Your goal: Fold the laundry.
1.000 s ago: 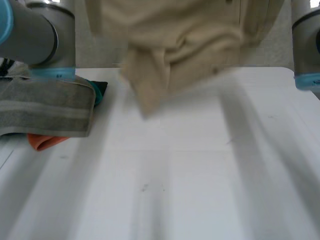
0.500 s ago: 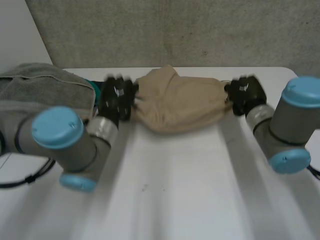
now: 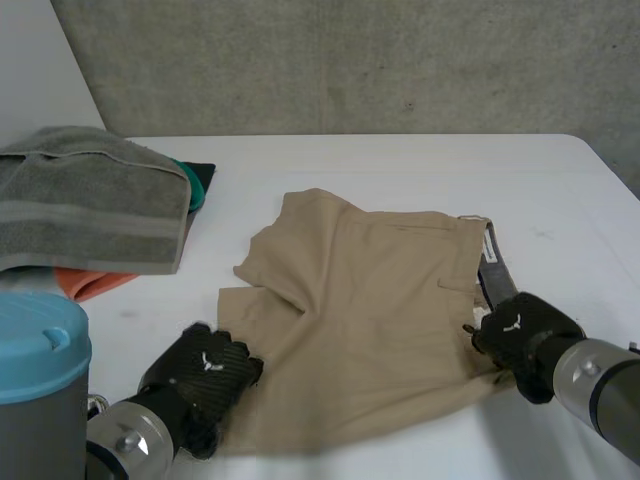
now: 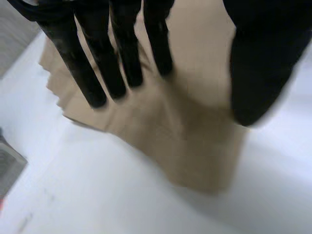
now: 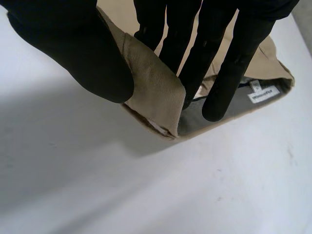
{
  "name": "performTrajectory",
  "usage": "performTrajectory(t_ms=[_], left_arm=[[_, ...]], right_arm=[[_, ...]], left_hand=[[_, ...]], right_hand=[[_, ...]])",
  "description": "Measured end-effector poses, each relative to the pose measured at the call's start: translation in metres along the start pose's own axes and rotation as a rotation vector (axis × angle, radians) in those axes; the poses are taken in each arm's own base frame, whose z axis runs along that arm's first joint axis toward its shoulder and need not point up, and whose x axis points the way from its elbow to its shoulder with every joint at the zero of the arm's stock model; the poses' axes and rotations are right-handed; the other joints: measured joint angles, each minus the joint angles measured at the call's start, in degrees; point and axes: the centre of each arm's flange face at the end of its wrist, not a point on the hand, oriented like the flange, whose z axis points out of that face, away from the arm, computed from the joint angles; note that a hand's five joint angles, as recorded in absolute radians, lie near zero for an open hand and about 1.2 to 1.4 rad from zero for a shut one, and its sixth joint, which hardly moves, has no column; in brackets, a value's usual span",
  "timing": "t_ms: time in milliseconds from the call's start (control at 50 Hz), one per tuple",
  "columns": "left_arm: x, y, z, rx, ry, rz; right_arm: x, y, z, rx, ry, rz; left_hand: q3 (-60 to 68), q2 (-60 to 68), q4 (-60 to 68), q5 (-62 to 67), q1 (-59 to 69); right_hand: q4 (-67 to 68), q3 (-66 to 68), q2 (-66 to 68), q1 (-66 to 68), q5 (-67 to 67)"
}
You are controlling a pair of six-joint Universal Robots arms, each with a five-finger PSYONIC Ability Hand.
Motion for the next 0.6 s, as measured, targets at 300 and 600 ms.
performTrajectory(t_ms=[300, 600], left_arm=[[-0.074, -0.031, 0.104, 0.341, -0.184, -0.067], [-0.077, -0.005, 0.206, 0.283, 0.008, -0.095]], right_arm=[[0.007, -0.006, 0.016, 0.113, 0.099, 0.067], [0.004, -0.001, 0.031, 0.109, 0.098, 0.092]], left_hand=[[-3.3, -2.8, -2.5, -2.3, 4.2], [6.7, 7.0, 7.4, 7.0, 13.2]], right_hand=[[0.0, 0.0, 0.0, 0.0, 0.0], [0.0, 0.0, 0.0, 0.0, 0.0]])
